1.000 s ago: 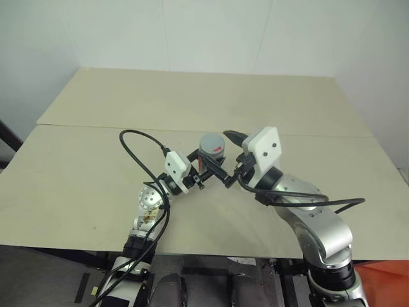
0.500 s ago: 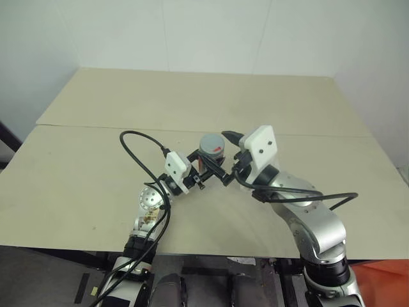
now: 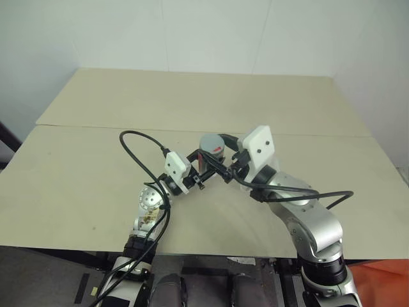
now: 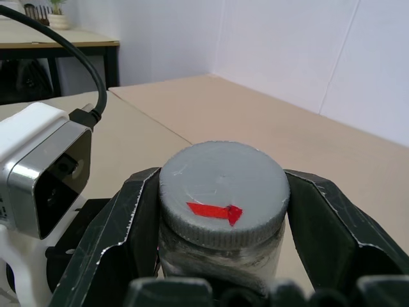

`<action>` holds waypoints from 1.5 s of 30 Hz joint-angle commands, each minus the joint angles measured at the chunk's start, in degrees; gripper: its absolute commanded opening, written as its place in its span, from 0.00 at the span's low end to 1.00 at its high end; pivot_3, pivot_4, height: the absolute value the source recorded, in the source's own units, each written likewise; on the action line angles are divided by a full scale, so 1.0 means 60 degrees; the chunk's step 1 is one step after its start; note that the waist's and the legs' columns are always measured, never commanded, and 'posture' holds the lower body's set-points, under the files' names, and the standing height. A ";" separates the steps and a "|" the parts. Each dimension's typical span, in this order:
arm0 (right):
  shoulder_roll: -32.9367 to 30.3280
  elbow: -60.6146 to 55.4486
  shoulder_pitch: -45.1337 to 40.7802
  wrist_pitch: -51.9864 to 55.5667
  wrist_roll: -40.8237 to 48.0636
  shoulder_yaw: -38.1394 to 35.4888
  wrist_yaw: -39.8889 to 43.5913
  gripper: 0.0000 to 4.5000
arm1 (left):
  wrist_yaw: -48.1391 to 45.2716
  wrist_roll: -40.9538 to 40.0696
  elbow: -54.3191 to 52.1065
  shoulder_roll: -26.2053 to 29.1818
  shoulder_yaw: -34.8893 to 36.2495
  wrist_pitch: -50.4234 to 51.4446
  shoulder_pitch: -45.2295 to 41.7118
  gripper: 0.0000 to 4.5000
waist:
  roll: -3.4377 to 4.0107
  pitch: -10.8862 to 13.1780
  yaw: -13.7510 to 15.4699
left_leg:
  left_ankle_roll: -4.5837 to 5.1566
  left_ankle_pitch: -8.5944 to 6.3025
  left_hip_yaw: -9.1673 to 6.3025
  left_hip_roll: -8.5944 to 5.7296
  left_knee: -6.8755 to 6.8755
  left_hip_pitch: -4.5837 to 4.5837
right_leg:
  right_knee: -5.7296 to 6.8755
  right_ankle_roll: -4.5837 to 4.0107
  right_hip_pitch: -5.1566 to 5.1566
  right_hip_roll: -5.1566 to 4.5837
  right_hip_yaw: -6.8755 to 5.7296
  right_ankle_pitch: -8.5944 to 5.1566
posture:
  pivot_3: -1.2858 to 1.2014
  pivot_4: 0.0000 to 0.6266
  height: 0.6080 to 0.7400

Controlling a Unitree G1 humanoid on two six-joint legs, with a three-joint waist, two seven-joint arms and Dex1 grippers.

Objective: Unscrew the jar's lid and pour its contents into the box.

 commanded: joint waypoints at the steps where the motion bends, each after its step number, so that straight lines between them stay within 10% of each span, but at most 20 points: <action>1: -0.0396 0.0021 -0.0148 -0.0737 0.0274 -0.0096 0.0870 0.63 | -0.0664 -0.0373 -0.0445 0.0153 -0.0219 0.0196 -0.0036 0.45 | 0.0000 0.0000 -0.0002 | 0.0000 0.0000 0.0000 0.0000 0.0000 0.0001 | 0.0000 0.0000 0.0001 0.0000 0.0000 0.0000 | 0.52 0.24 1.00; 39: -0.2184 0.6850 -0.3826 -0.4427 0.1972 -0.0279 1.0760 0.63 | -0.2874 -0.1125 -0.1454 0.0595 -0.0780 0.1612 0.0384 0.45 | 0.0000 0.0000 0.0008 | -0.0002 0.0001 0.0007 0.0006 0.0004 0.0006 | 0.0039 0.0000 0.0001 0.0005 0.0002 0.0001 | 0.52 0.24 1.00; 45: -0.2171 0.6741 -0.3619 -0.4851 0.2011 -0.0569 1.0834 0.99 | -0.2814 -0.1186 -0.1449 0.0560 -0.0731 0.1602 0.0428 0.45 | 0.0000 0.0000 0.0026 | -0.0003 0.0002 0.0006 0.0006 0.0005 0.0003 | 0.0044 0.0000 0.0002 0.0002 0.0002 0.0001 | 0.52 0.24 1.00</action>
